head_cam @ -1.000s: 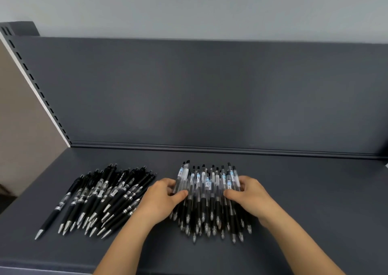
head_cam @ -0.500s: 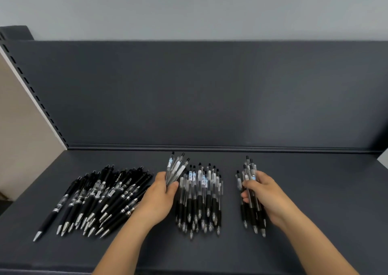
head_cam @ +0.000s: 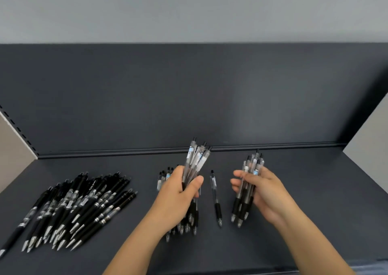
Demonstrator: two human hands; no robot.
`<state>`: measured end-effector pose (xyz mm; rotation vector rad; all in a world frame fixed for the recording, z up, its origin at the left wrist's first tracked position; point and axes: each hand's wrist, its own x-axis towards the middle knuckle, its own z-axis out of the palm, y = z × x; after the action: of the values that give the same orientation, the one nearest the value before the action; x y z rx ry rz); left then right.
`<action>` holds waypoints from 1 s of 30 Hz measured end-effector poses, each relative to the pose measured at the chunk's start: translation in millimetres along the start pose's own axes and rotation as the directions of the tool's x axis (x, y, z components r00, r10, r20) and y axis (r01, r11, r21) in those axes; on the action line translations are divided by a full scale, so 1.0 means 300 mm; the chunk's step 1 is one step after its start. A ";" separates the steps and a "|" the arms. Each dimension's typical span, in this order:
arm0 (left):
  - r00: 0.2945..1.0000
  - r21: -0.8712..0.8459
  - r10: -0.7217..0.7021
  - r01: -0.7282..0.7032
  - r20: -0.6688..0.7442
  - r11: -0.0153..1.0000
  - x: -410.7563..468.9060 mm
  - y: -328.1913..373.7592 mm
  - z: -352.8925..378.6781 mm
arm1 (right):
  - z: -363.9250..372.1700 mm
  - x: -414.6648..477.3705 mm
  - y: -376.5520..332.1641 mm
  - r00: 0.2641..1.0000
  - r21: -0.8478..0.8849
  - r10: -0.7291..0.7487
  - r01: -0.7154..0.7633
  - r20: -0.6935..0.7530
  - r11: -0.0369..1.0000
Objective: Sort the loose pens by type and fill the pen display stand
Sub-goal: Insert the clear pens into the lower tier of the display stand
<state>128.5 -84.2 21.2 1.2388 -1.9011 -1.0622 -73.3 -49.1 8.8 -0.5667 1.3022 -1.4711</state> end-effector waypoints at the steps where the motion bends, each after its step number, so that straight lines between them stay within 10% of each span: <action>1: 0.999 -0.036 0.001 0.000 0.037 0.999 0.002 0.017 0.027 | -0.007 -0.004 -0.005 1.000 0.033 0.007 -0.007 0.008 0.999; 13: 0.943 -0.218 -0.195 0.257 0.270 0.942 0.018 0.124 0.264 | -0.107 -0.038 -0.053 0.998 0.257 -0.016 -0.002 0.068 0.966; 30: 0.958 -0.232 -0.151 0.209 0.245 0.950 0.014 0.186 0.417 | -0.249 -0.009 -0.079 0.994 0.204 -0.010 -0.012 0.107 0.979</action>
<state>-0.4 -39.1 10.3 1.2013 -1.7631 -1.5522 -145.3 -18.5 9.0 -0.5023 1.0533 -1.5311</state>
